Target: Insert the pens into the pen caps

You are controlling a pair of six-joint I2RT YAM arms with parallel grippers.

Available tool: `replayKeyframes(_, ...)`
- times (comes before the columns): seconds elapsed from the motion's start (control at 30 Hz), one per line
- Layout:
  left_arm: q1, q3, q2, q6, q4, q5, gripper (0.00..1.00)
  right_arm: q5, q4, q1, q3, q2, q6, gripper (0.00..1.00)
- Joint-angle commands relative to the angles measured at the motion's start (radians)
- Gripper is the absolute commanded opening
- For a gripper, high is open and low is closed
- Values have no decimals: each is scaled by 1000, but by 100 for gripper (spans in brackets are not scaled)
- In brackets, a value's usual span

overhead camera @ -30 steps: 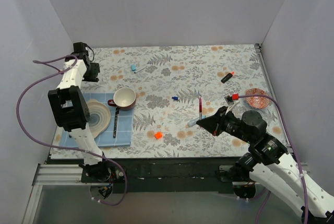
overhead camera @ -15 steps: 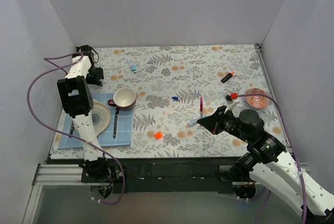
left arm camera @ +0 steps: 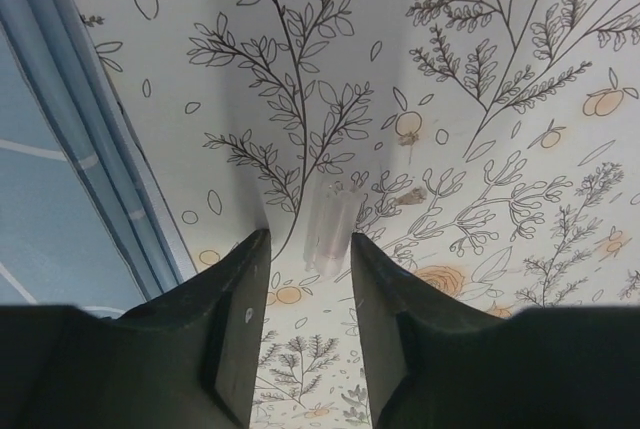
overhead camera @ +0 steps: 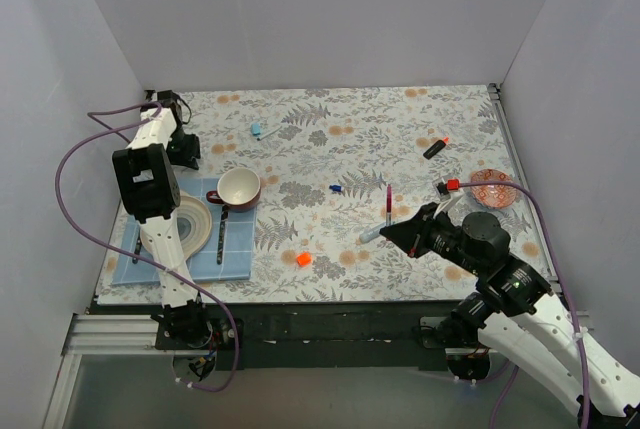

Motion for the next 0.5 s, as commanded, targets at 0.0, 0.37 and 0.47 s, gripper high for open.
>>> replayKeyframes(0.0,6,7,41,-168,-83,-20,34,12,24,5,25,-14,1,1)
replayKeyframes(0.37,6,-11,6,-55,-58,-16,0,-10,7,5,23,-8,17,1)
replayKeyframes(0.47,6,-7,-51,20,-6,-16,0,-33,18,5,18,-8,21,1)
